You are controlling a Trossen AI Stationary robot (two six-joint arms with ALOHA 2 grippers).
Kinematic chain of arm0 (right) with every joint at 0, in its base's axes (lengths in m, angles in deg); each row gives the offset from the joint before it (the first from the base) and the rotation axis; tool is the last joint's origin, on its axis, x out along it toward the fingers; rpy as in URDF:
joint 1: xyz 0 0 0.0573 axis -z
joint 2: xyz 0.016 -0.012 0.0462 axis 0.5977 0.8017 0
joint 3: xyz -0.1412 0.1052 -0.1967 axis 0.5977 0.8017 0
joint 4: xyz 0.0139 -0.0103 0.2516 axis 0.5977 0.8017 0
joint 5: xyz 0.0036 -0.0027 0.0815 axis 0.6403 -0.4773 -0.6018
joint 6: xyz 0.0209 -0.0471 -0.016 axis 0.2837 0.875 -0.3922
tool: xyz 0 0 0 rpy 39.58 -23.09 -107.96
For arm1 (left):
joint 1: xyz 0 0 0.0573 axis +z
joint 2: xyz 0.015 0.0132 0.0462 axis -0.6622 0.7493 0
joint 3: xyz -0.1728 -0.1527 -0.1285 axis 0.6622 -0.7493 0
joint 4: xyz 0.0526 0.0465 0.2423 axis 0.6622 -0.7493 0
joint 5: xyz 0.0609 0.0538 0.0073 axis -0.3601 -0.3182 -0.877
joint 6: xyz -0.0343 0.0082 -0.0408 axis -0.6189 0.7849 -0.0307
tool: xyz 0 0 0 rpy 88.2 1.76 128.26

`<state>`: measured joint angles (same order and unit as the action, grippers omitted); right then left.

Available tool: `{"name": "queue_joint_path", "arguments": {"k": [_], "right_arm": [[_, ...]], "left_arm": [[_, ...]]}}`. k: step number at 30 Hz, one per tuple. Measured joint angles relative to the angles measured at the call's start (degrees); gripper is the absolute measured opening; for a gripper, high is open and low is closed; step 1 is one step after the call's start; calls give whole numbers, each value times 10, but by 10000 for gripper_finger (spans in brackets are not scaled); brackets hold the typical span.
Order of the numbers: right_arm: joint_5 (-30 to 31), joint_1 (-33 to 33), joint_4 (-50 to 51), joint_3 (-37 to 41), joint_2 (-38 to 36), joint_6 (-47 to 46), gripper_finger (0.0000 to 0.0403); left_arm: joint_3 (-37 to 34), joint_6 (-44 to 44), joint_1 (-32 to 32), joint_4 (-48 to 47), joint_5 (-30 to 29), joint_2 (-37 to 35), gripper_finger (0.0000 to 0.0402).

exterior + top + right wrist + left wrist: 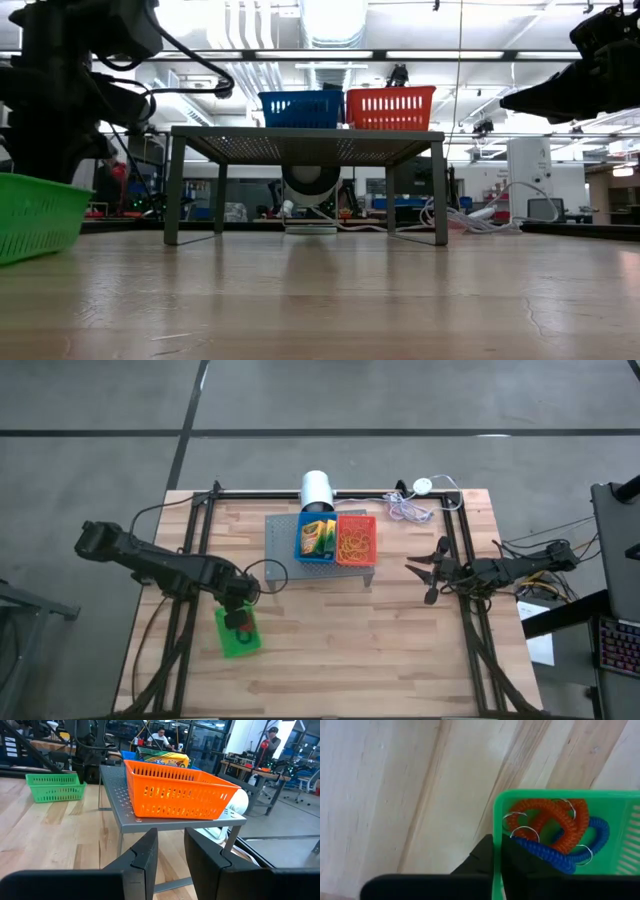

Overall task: Pick & Place Office Desk Supplies
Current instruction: Put the colored spring keychains into the green bin on the shelf

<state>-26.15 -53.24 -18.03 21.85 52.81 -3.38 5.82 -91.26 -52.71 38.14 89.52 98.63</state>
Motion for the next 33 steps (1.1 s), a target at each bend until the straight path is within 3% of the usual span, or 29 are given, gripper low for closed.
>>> {"name": "queue_joint_path", "arguments": {"k": [21, 33], "right_arm": [[0, 0, 0, 0, 0, 0, 91], [0, 0, 0, 0, 0, 0, 91]], "left_arm": [[113, 12, 0, -55, 9, 0, 10], [243, 63, 16, -130, 4, 0, 11]]}}
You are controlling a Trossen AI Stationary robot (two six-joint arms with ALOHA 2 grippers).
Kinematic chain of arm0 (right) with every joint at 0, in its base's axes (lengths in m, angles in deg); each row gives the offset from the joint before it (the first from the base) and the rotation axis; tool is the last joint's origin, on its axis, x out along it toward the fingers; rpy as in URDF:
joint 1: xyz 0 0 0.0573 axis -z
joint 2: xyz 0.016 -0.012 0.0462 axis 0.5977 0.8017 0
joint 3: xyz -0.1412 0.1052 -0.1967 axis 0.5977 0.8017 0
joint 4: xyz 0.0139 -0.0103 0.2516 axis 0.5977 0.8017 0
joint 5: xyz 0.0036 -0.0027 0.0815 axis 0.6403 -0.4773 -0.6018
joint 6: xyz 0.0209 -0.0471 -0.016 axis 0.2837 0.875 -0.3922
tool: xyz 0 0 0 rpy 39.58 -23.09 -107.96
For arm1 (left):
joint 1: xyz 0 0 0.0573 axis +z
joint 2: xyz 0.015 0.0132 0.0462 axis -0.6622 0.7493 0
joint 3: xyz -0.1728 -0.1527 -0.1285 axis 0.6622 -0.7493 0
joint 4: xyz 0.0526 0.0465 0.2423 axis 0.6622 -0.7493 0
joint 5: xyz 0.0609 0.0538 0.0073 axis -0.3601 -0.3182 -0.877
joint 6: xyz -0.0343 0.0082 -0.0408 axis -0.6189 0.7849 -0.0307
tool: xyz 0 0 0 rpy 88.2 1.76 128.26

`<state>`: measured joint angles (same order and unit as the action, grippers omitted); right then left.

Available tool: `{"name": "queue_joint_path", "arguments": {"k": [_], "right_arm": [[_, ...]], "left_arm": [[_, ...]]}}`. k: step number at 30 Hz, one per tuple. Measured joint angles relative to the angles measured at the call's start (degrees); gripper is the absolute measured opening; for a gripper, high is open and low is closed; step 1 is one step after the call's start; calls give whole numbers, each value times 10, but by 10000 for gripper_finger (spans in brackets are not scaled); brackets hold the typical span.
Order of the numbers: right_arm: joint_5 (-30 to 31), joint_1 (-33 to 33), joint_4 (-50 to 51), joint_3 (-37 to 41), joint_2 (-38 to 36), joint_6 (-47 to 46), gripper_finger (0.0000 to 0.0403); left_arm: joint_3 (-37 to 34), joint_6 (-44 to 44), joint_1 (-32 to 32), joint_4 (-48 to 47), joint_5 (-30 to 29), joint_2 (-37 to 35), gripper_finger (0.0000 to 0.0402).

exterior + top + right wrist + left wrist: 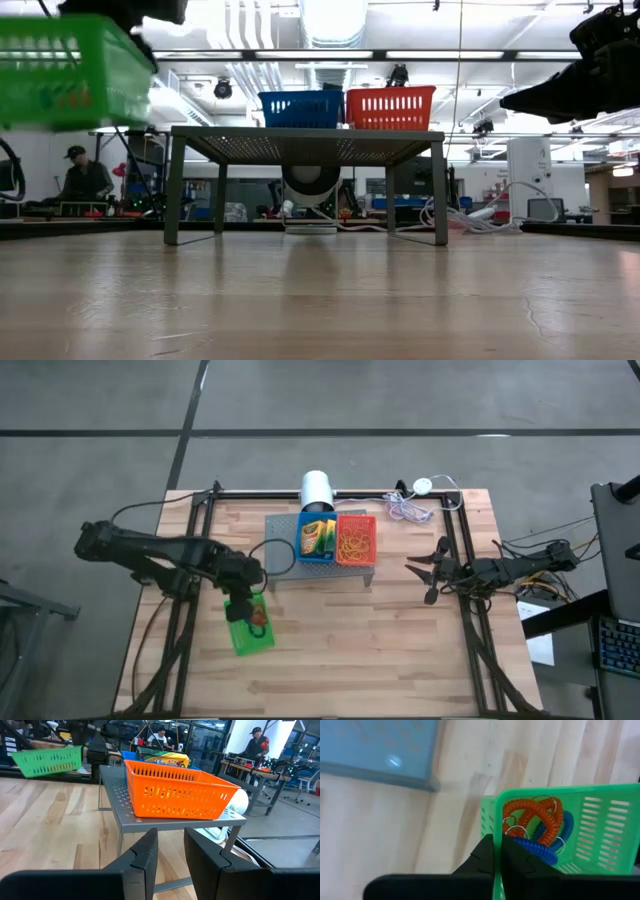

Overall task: Pick & Place Office Desk Supplies
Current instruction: Put the colored spring keychains into the green bin on the shelf

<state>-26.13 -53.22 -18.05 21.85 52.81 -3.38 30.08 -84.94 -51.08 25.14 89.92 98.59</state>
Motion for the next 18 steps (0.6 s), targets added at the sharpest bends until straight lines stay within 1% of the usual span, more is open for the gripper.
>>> {"name": "queue_joint_path", "arguments": {"k": [4, 9, 15, 18], "right_arm": [[0, 0, 0, 0, 0, 0, 91], [0, 0, 0, 0, 0, 0, 91], [0, 0, 0, 0, 0, 0, 91], [0, 0, 0, 0, 0, 0, 91]], "left_arm": [[49, 48, 33, -43, -6, 0, 11], [96, 90, 107, -80, -5, 0, 11], [127, 198, 211, -93, 38, 2, 12], [150, 240, 260, -104, 49, 10, 12]]}}
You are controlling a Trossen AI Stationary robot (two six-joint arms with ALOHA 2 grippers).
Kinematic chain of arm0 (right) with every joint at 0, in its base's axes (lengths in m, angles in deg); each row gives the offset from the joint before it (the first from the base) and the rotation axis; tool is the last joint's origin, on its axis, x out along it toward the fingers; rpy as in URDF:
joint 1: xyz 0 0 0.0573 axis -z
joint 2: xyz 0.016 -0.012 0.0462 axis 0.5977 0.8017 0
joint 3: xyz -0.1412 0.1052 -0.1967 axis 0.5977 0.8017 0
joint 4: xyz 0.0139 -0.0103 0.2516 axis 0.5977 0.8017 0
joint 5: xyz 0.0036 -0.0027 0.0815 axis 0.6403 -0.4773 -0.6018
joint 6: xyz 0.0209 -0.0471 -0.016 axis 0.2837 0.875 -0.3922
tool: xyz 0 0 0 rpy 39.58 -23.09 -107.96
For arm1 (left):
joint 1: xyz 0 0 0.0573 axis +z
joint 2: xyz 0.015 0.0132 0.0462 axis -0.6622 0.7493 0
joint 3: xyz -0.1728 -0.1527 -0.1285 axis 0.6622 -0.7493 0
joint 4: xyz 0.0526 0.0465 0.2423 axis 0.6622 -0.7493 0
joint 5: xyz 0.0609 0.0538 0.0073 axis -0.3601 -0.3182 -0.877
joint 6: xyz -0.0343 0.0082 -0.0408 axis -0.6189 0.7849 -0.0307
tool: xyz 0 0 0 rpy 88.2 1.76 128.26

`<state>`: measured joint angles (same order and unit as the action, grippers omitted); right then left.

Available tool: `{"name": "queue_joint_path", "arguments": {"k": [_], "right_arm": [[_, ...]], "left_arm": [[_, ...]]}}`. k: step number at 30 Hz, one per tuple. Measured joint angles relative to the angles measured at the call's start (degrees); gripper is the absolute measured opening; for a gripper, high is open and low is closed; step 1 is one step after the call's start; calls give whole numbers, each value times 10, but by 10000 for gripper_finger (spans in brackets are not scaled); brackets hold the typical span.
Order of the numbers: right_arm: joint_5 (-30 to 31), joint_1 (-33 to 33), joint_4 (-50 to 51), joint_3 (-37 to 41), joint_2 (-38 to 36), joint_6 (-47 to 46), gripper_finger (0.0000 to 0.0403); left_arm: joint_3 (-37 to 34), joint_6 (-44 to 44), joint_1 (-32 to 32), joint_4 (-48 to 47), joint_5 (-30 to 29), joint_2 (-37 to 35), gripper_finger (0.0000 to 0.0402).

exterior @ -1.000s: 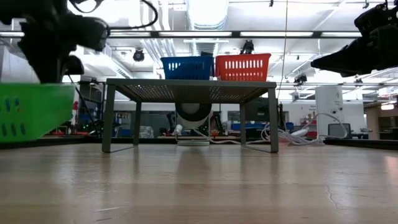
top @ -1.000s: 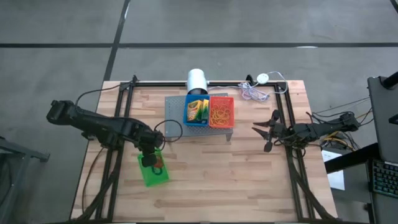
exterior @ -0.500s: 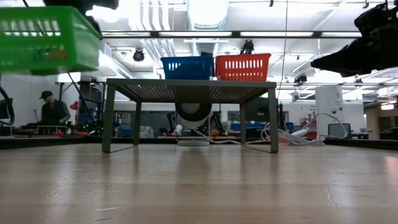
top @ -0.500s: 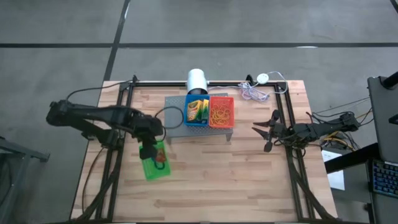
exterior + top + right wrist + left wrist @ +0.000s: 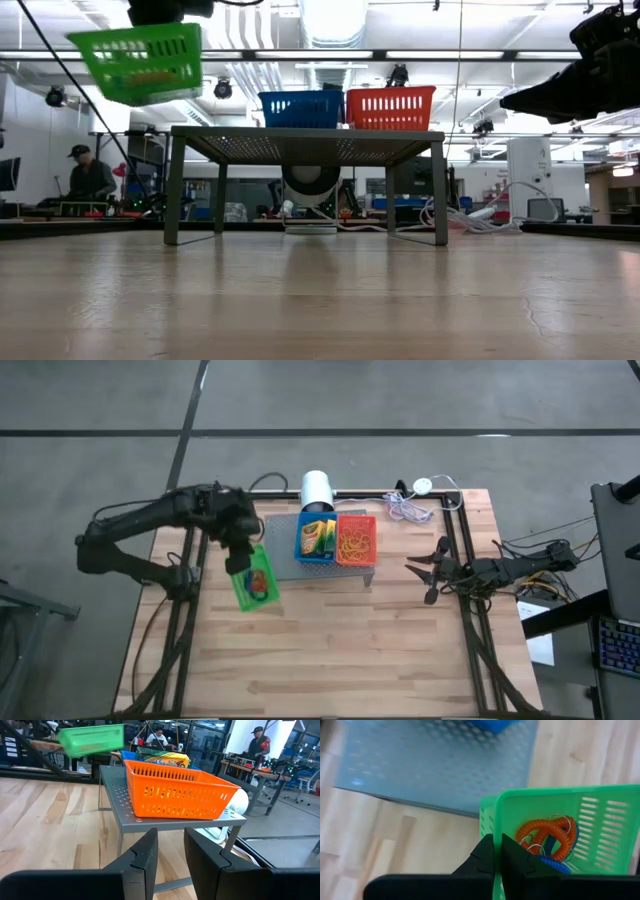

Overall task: Pick & Place Office Desk Supplies
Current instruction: Put the colored spring keychains into the green bin on the shelf

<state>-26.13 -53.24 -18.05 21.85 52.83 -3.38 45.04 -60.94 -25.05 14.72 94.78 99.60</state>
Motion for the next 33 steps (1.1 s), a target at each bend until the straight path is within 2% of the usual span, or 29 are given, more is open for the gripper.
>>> {"name": "queue_joint_path", "arguments": {"k": [6, 15, 22, 27, 33], "right_arm": [[0, 0, 0, 0, 0, 0, 91], [0, 0, 0, 0, 0, 0, 91], [0, 0, 0, 0, 0, 0, 91], [0, 0, 0, 0, 0, 0, 91], [0, 0, 0, 0, 0, 0, 91]], "left_arm": [[60, 70, 70, -10, 2, 49, 12], [195, 202, 119, -153, 9, 206, 12], [290, 307, 175, -158, 50, 262, 12], [306, 344, 215, -159, 78, 269, 12], [305, 365, 232, -160, 81, 283, 12]]}}
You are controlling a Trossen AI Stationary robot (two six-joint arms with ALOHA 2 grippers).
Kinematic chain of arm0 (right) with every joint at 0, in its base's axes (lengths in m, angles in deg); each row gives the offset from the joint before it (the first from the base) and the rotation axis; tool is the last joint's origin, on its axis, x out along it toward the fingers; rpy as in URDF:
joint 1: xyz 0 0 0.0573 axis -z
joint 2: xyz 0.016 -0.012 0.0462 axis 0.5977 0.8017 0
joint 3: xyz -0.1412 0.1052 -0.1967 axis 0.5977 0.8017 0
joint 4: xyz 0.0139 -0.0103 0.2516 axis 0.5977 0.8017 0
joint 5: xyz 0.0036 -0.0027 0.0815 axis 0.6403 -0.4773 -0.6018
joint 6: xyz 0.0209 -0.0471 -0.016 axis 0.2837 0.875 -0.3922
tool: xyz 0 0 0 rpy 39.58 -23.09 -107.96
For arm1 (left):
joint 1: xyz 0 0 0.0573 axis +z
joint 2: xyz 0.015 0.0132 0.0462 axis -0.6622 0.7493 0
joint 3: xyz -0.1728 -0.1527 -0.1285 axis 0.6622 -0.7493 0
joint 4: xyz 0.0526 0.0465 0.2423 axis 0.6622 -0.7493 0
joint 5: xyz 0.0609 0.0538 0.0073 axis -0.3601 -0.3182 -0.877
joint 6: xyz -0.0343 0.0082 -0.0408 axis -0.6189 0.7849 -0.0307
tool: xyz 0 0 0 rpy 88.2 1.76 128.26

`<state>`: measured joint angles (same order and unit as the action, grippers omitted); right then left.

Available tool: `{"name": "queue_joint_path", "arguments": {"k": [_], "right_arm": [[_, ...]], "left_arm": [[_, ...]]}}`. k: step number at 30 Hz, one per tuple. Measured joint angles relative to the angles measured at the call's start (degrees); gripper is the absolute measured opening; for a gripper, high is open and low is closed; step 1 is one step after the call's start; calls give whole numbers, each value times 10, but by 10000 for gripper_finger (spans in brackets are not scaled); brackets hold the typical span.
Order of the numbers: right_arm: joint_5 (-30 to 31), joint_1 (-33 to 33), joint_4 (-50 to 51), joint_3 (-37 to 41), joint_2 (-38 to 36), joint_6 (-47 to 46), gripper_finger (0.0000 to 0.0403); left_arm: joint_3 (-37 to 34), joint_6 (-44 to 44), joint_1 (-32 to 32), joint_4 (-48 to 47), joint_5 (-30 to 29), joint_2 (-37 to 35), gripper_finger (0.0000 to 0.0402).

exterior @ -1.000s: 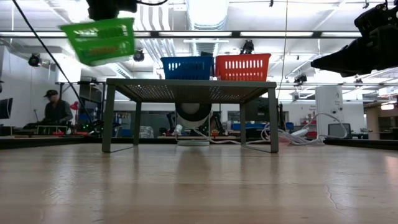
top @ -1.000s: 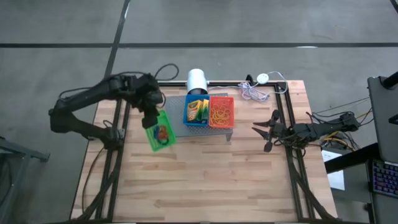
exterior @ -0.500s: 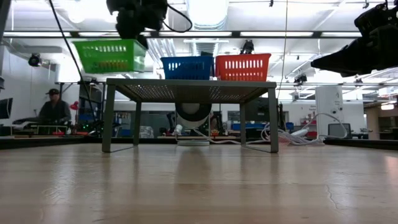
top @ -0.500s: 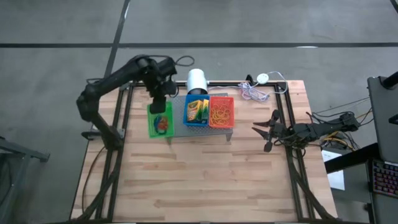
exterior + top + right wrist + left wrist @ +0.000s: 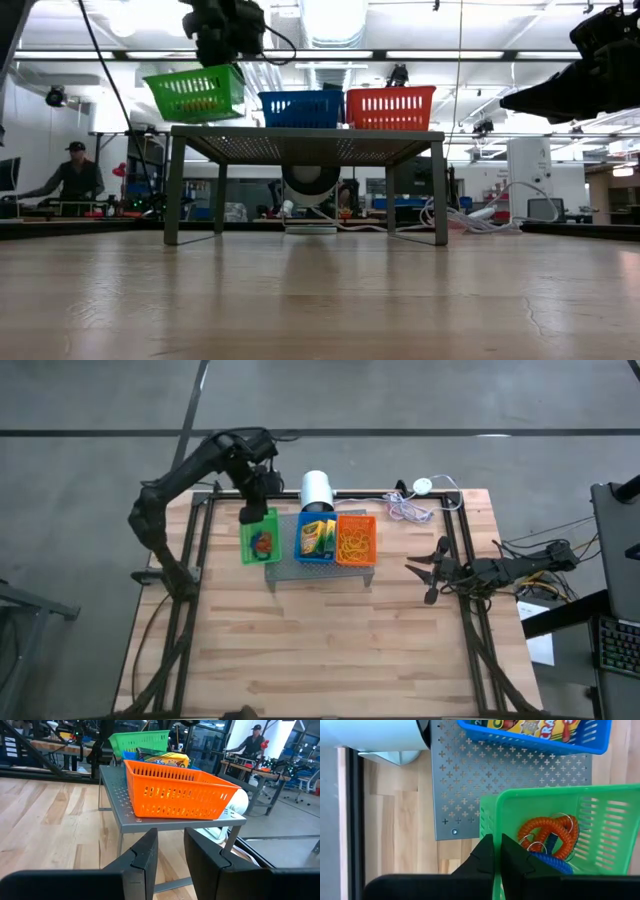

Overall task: Pick & Place Office Desk Supplies
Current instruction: Put the colored spring keychains into the green bin on the shelf

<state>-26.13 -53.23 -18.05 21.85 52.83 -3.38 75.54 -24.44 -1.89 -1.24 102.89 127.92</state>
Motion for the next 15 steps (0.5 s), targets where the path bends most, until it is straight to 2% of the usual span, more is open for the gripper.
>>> {"name": "queue_joint_path", "arguments": {"k": [12, 15], "right_arm": [[0, 0, 0, 0, 0, 0, 91], [0, 0, 0, 0, 0, 0, 91]], "left_arm": [[10, 24, 22, 0, 0, 66, 12], [24, 14, 34, 1, 27, 74, 12]]}}
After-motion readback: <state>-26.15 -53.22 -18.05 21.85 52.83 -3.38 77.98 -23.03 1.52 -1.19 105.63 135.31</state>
